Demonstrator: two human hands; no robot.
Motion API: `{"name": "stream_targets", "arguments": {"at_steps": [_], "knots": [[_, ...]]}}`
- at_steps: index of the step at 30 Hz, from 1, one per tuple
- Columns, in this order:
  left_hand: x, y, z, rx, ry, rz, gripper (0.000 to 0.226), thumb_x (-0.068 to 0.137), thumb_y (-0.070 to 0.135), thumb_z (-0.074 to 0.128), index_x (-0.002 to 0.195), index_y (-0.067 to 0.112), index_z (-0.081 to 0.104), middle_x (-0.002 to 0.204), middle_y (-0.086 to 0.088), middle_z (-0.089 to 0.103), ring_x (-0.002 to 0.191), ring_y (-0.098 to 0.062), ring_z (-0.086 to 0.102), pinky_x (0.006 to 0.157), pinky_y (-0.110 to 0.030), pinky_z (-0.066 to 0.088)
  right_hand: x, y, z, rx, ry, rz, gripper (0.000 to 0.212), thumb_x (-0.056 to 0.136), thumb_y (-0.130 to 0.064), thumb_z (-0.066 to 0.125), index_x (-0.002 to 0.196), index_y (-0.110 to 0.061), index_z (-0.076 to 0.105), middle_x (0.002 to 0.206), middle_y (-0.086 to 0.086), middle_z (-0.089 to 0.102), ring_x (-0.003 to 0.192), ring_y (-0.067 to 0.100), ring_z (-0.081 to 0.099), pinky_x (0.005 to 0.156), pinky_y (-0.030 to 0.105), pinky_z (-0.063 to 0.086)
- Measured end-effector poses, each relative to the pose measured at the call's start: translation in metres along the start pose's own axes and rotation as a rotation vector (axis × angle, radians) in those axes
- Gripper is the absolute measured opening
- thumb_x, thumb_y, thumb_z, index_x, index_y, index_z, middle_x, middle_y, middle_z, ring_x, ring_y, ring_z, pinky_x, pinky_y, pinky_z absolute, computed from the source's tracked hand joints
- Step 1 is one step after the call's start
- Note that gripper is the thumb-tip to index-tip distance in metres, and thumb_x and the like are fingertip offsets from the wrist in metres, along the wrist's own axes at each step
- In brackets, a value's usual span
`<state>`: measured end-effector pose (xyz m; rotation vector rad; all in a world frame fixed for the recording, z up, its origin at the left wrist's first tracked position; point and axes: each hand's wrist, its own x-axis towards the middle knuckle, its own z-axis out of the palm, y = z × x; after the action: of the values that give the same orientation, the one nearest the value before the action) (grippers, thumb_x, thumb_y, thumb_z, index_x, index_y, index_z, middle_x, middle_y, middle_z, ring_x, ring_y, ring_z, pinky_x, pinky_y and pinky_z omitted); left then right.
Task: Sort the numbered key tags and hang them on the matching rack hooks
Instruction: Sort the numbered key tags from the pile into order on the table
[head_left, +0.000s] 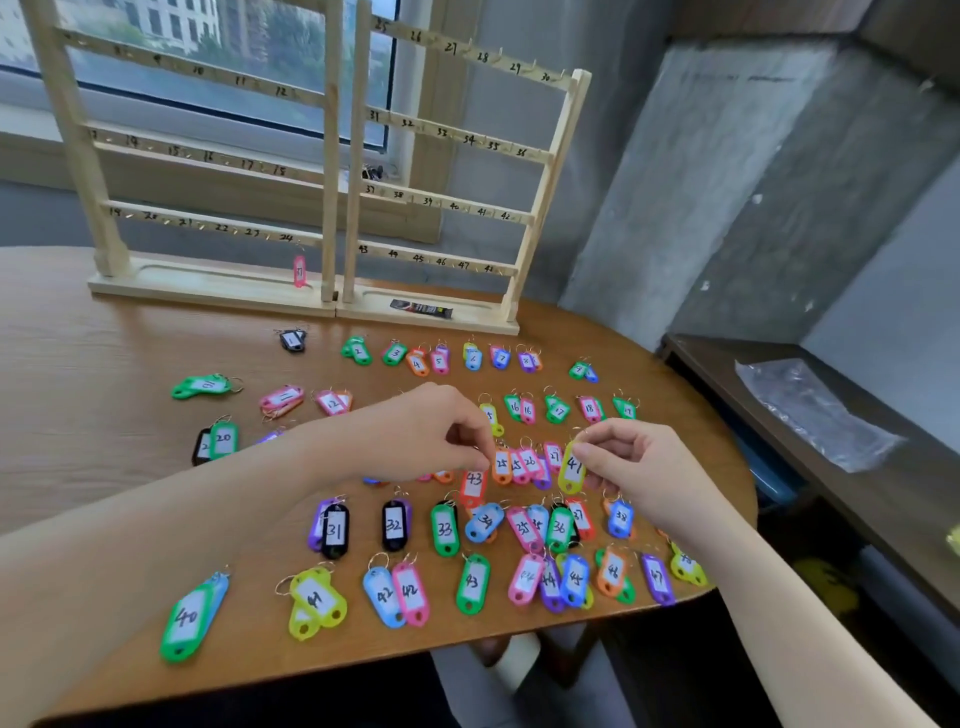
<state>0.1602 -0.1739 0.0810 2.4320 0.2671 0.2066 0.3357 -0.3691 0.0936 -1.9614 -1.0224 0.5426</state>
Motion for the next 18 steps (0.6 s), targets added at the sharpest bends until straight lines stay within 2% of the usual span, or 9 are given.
{"name": "stream_targets", "arguments": {"at_steps": [6,10,14,18], "knots": [[0.008,0.010,0.019,-0.086,-0.072,0.018,0.003,0.089,0.027,0.077,0.089,0.024,0.075,0.082,0.011,0.073,0.077,0.000,0.065,0.068,-0.013,0.048,-0.015,0.013,-0.008,-0.031,0.019,0.037,0.010,0.095,-0.026,0.069,0.092,-0.019,0.074,0.075,0.003,0.074,0.064,0.008,0.061,0.061,0.019,0.048],[0.011,0.017,0.033,-0.112,-0.141,0.027,0.008,0.090,0.028,0.076,0.088,0.021,0.075,0.081,0.011,0.073,0.074,0.002,0.064,0.066,-0.011,0.046,-0.027,0.021,-0.012,-0.080,0.002,0.041,0.011,0.094,-0.027,0.070,0.091,-0.018,0.074,0.078,-0.004,0.075,0.066,0.003,0.066,0.061,0.013,0.048],[0.015,0.023,0.044,-0.149,-0.140,0.028,0.010,0.091,0.031,0.074,0.089,0.022,0.074,0.082,0.012,0.071,0.073,0.004,0.062,0.066,-0.011,0.046,-0.037,0.028,-0.025,-0.237,0.035,0.008,0.009,0.094,-0.032,0.069,0.088,-0.026,0.073,0.080,-0.009,0.073,0.075,0.007,0.068,0.069,0.016,0.053],[0.022,0.031,0.051,-0.183,-0.131,0.029,0.011,0.092,0.032,0.073,0.091,0.021,0.073,0.082,0.010,0.071,0.072,0.004,0.061,0.065,-0.012,0.046,-0.046,0.032,-0.041,-0.239,0.084,0.017,0.011,0.095,-0.030,0.068,0.087,-0.028,0.075,0.078,-0.009,0.074,0.075,0.005,0.069,0.069,0.014,0.053]]}}
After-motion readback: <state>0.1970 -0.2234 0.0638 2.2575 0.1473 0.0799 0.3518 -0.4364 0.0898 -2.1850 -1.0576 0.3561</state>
